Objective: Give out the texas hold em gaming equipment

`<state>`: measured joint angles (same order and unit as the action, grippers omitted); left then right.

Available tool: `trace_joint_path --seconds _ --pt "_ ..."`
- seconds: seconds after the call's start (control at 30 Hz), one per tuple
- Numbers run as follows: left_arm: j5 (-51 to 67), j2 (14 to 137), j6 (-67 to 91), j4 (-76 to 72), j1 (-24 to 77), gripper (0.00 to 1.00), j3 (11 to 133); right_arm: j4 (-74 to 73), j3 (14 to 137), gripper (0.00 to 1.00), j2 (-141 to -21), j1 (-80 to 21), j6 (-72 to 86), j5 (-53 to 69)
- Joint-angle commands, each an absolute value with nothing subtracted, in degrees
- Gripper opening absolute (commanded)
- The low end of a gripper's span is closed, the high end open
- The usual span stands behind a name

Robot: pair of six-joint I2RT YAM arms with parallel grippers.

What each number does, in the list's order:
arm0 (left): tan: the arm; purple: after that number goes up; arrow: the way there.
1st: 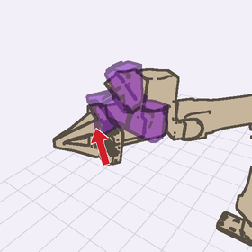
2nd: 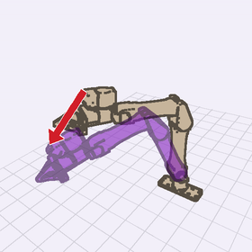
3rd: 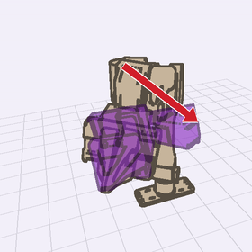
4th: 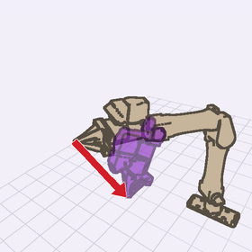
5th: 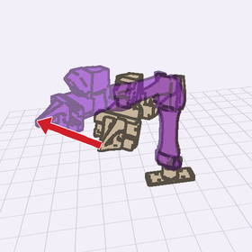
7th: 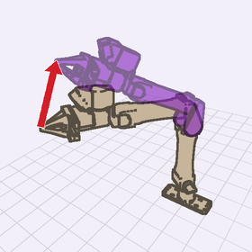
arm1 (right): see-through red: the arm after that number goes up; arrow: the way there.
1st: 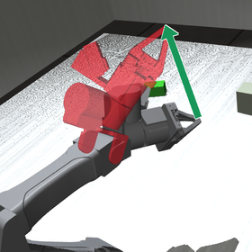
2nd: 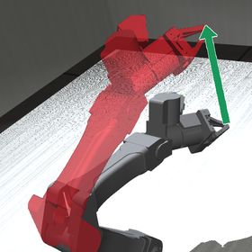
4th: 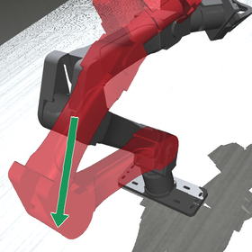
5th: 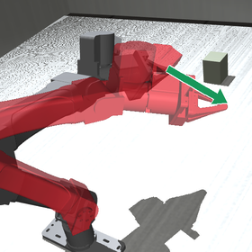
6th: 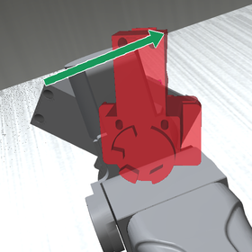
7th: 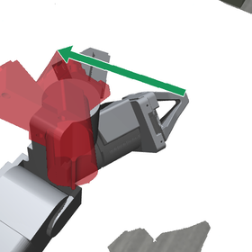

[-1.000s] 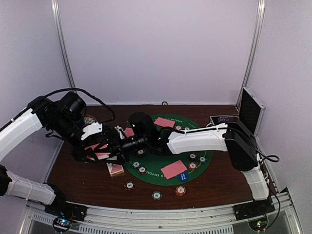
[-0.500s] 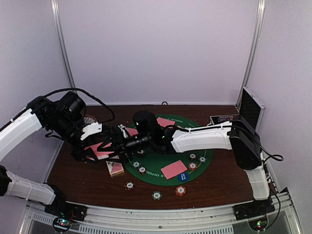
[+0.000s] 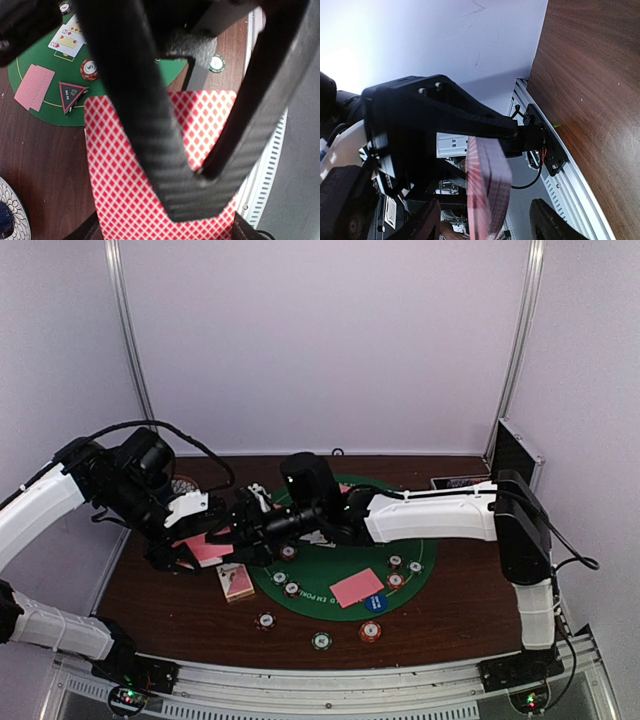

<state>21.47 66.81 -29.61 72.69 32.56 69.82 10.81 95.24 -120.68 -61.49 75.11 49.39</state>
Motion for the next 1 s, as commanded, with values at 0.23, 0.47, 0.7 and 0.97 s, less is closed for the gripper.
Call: trace_joint_path --seconds 0.23,0.47,0.7,0.97 --pt "22.4 65.6 -29.2 71.9 32.3 0.0 70.0 9.3 94.8 0.41 -117.2 -60.8 73.8 50.9" --pt "22.5 65.7 -29.2 72.0 32.3 0.0 69.9 7.5 94.8 0.29 -117.4 -60.7 73.1 51.6" --pt "22.5 65.6 -29.2 72.0 32.3 0.0 69.8 5.6 94.2 0.17 -115.8 -59.9 71.8 51.8" --pt "22.4 65.9 -29.2 71.9 32.3 0.0 69.8 4.9 93.9 0.02 -114.6 -59.4 71.7 51.9"
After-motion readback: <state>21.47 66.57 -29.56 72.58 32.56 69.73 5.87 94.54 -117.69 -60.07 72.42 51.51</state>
